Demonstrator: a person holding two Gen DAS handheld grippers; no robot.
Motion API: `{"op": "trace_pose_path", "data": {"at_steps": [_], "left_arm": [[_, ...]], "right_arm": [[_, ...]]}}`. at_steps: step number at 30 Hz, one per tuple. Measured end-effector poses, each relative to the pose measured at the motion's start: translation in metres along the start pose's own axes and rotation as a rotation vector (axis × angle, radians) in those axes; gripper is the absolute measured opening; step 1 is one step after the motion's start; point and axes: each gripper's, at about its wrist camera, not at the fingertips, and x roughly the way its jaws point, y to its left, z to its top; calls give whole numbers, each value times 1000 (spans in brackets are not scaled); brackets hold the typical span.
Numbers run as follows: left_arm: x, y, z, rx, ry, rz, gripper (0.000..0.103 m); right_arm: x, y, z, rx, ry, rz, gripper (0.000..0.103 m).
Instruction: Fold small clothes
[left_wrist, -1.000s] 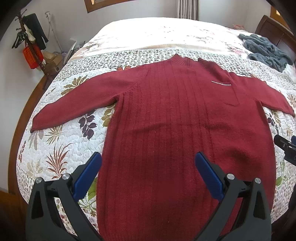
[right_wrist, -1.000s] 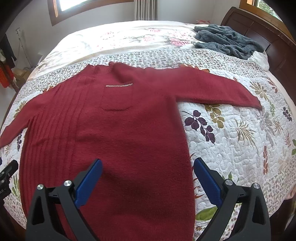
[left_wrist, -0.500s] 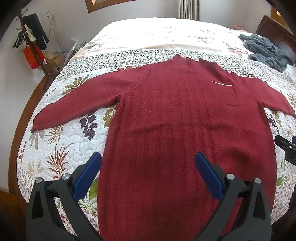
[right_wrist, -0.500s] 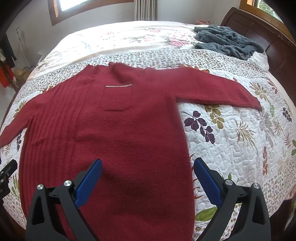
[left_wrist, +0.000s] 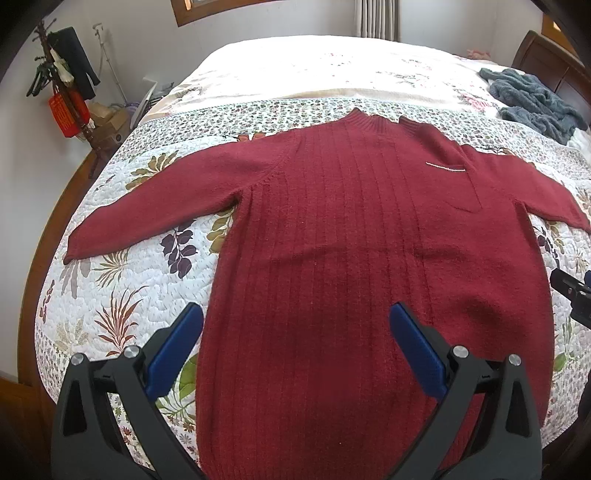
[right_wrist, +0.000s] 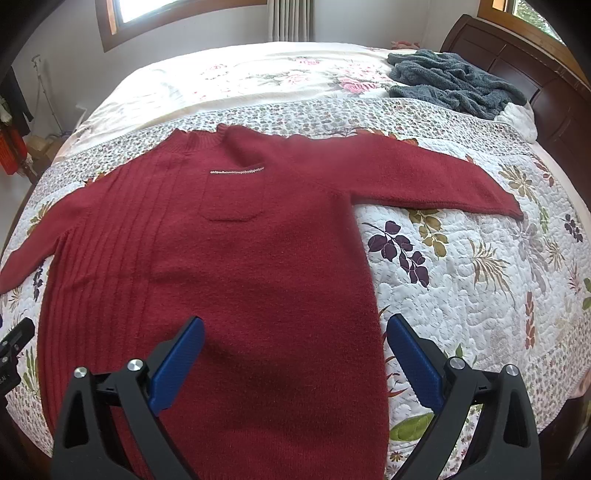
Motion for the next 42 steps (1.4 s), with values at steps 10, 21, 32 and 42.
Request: {"op": "trace_pose_path", "data": {"at_steps": [10, 21, 32, 42], "left_arm": [[4, -3, 2, -25, 21, -65, 100], [25, -34, 27, 36, -11, -94, 100], [59, -124, 115, 52, -59, -151, 100], [83, -153, 143, 32, -37, -150, 100]], "right_arm": [[2, -4, 2, 6, 0, 1, 99], [22, -68, 28, 105, 0, 36, 99], [103, -316, 105, 411, 89, -81, 99], [186, -401, 131, 610, 181, 41, 93]]}}
